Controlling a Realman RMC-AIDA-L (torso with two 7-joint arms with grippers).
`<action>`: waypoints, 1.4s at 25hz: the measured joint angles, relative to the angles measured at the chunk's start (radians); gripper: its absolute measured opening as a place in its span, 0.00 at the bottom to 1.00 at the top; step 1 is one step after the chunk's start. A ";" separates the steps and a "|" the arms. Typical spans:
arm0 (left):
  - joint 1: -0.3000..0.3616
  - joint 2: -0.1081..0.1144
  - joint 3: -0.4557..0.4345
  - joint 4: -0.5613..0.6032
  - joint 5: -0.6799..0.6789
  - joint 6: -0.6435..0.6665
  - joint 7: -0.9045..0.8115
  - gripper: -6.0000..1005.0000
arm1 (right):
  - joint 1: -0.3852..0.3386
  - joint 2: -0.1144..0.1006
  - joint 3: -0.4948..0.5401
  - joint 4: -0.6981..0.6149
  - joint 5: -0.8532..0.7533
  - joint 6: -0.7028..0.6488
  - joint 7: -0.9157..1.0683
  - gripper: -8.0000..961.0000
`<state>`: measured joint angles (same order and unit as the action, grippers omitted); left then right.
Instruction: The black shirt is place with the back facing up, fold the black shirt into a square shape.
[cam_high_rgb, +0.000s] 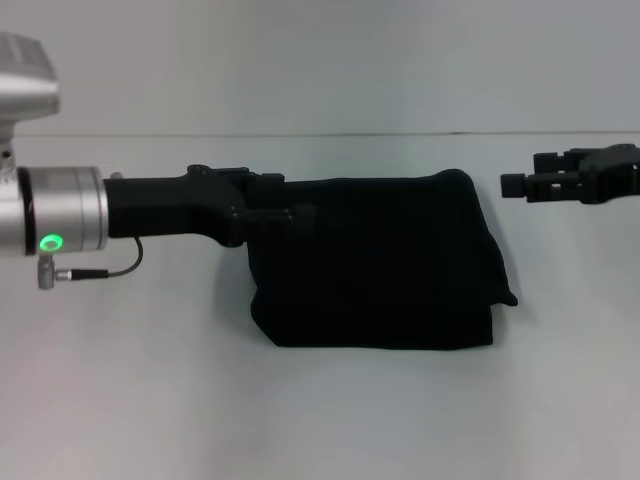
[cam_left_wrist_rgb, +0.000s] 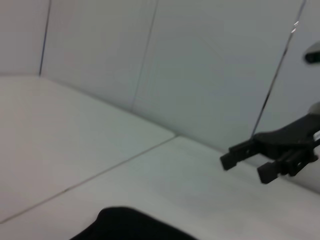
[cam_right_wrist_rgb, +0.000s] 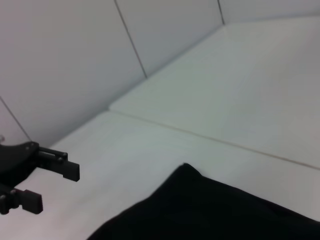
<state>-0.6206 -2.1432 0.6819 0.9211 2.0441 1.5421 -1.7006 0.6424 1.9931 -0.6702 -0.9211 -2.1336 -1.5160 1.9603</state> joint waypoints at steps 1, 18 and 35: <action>-0.011 0.004 0.007 0.004 0.019 -0.013 -0.027 0.71 | 0.008 -0.003 -0.022 -0.011 -0.011 0.011 0.027 0.92; -0.070 0.014 0.126 -0.016 0.156 -0.152 -0.126 0.71 | 0.179 0.017 -0.108 0.106 -0.223 0.170 0.130 0.92; -0.072 0.013 0.154 -0.018 0.169 -0.179 -0.129 0.71 | 0.177 0.016 -0.118 0.116 -0.229 0.174 0.136 0.92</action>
<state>-0.6925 -2.1300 0.8360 0.9035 2.2134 1.3634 -1.8293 0.8192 2.0095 -0.7885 -0.8054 -2.3625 -1.3419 2.0960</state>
